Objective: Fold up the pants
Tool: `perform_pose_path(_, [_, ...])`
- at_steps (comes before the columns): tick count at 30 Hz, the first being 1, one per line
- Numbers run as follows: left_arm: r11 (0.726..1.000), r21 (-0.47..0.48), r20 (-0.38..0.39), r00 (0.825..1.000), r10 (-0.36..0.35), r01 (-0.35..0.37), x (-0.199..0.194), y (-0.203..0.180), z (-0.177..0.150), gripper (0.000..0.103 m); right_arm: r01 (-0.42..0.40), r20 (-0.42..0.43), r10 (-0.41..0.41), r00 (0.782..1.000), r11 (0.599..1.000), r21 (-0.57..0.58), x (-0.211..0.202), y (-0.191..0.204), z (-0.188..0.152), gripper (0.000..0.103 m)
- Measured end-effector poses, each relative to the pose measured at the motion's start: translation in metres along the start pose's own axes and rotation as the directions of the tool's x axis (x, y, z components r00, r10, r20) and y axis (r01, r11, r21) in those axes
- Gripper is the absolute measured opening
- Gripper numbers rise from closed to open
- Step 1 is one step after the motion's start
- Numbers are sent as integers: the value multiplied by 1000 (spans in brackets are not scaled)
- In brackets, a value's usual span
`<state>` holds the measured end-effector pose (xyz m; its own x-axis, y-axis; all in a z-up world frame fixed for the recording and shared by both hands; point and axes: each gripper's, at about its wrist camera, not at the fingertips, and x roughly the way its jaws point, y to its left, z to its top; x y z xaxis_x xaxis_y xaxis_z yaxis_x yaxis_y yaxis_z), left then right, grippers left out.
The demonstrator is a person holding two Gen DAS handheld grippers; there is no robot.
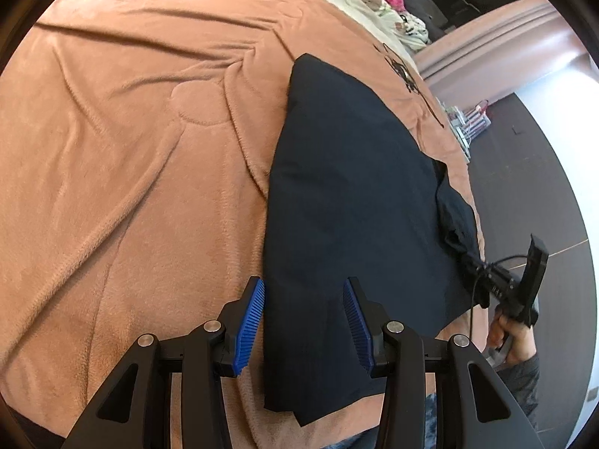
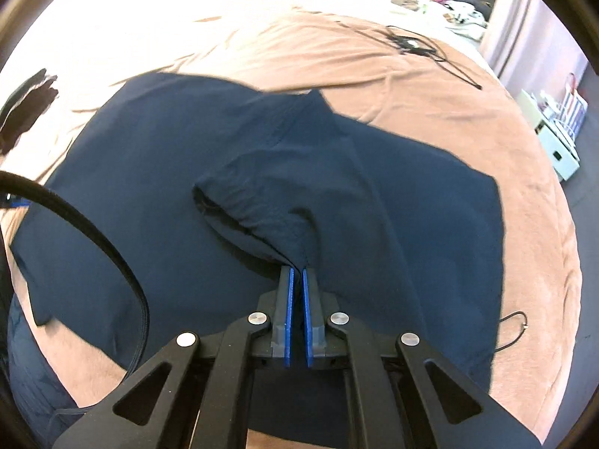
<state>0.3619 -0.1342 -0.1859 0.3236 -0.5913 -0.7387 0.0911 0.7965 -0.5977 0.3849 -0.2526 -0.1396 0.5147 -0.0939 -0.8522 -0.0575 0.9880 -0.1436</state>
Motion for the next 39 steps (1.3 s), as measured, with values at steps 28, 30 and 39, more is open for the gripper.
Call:
perform_pose_path(28, [1000,-19,5,1000,-19,19,-5,15,7,46,11,58,-50,997,842,540,-9,-121,-8,3])
perform_pose_path(30, [1000,-22,3,1000,-16,16,-4,16,9,46,15,50,-47,998,861,509,-5,-125,-7,3])
perform_pose_path(39, [999,-26,5,1000,-21,21,-5,19,8,46,56,-5,-57,998,949,309,-6,-94,14,7])
